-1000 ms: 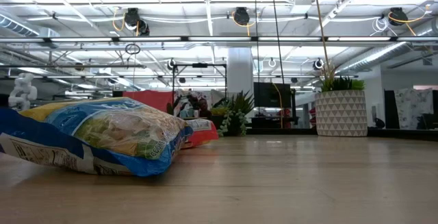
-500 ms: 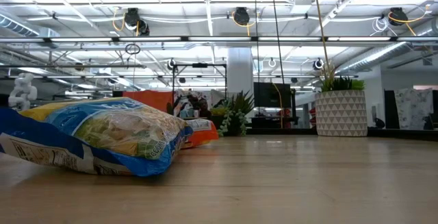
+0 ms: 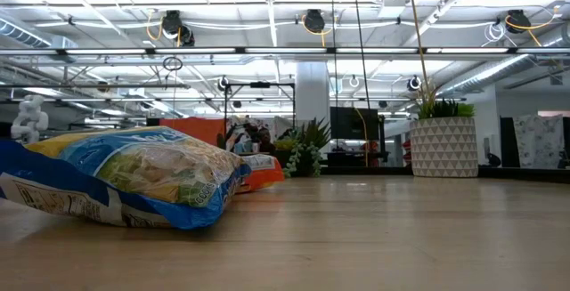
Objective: Sort Maruchan noodles
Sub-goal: Put the red noodle pack into the yellow bin, then put the orange noodle pack into the blue bin
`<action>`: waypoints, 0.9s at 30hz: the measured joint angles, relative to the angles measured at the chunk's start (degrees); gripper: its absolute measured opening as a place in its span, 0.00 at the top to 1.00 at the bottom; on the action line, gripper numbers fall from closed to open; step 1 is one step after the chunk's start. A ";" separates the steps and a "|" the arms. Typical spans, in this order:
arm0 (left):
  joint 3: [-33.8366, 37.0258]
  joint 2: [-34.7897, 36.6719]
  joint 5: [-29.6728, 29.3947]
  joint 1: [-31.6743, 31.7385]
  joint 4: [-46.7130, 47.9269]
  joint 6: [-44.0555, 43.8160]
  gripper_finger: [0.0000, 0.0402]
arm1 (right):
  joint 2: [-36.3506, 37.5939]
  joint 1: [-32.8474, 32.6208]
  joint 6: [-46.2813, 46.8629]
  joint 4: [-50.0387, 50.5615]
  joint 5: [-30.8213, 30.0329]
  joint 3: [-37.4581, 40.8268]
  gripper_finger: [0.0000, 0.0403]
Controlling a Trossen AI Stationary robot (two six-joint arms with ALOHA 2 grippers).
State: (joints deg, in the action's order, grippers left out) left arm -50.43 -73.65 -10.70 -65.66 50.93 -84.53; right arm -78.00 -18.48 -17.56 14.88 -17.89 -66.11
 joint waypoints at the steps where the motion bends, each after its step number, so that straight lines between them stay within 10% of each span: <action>1: 0.00 0.00 0.00 0.05 0.07 -0.04 0.60 | 0.00 0.00 0.00 0.02 0.00 0.00 0.77; 10: 0.00 0.58 1.74 0.46 0.08 0.00 0.31 | 0.00 0.00 -0.02 -0.01 0.02 0.00 0.77; 27: -13.20 2.45 -0.55 6.18 26.95 6.06 0.28 | -0.04 0.00 0.61 -0.95 0.02 0.00 0.77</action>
State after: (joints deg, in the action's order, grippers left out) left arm -63.64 -71.20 -11.24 -59.48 77.88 -78.47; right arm -78.04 -18.48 -16.95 13.93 -17.87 -66.11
